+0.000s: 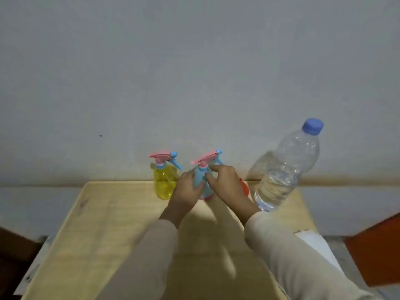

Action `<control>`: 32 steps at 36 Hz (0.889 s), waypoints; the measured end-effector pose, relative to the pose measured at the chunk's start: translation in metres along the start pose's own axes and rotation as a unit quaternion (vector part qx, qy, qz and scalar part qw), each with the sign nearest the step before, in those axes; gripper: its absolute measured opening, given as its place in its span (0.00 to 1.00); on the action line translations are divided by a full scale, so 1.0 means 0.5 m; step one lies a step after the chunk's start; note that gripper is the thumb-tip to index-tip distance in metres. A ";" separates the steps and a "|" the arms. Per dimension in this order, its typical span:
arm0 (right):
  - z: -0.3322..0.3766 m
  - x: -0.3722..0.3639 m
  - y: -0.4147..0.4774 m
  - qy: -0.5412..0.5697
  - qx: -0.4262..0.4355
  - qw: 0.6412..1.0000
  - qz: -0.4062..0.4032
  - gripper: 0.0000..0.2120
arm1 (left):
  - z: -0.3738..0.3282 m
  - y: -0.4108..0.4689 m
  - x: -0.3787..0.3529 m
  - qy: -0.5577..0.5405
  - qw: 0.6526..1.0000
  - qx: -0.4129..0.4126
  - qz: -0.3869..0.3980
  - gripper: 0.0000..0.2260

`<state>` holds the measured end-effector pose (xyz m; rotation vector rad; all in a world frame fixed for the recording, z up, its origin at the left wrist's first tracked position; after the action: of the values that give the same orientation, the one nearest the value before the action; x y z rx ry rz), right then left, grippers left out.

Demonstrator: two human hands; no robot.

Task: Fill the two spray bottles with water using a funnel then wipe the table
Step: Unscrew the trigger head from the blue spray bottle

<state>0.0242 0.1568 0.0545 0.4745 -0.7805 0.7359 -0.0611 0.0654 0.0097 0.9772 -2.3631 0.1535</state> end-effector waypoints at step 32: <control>-0.087 -0.012 0.040 0.357 -0.128 0.923 -0.060 0.10 | 0.025 -0.012 -0.057 0.006 0.997 -0.073 0.036 0.46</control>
<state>0.0265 0.1949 0.0248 -0.0037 -0.1499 0.6164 -0.0466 0.0745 -0.0170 0.8207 -2.3614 0.0135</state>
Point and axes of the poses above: each hand's wrist, its own y-axis towards the middle knuckle, its own x-axis out of the back of the hand, z = x × y, the point moved 9 cm from there along y, towards the middle knuckle, and after that the axes turned 2 degrees about -y, right-handed, at the moved point
